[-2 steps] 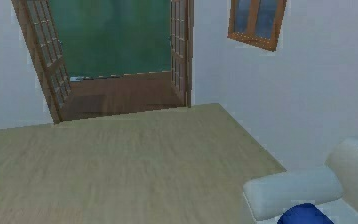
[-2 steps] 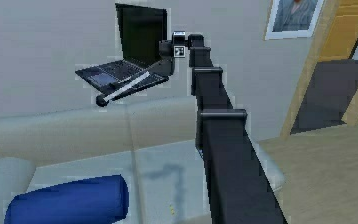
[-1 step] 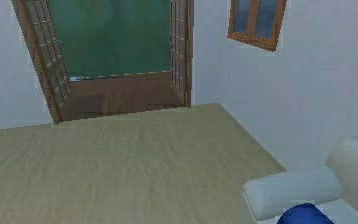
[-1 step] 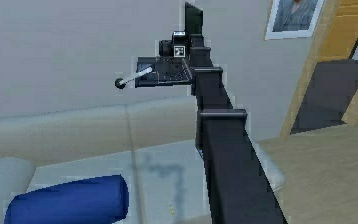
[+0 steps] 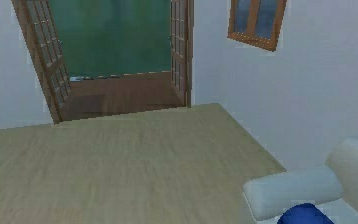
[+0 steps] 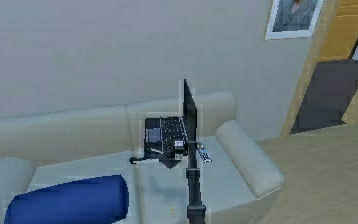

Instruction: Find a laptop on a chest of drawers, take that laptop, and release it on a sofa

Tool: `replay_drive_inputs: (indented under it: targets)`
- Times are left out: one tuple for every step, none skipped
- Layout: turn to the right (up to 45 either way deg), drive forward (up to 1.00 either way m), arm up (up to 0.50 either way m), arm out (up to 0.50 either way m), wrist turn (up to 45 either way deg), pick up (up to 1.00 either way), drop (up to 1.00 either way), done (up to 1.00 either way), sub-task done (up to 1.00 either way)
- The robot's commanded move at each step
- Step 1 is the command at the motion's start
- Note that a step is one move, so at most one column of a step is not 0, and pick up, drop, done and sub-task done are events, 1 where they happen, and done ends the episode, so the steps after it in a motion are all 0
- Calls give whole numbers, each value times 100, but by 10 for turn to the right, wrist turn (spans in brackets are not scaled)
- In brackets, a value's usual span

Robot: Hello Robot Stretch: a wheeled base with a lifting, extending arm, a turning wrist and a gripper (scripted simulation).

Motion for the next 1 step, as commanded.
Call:
replay_drive_inputs:
  targets:
    - [0,0,-32,0,0,0,0,0,0]
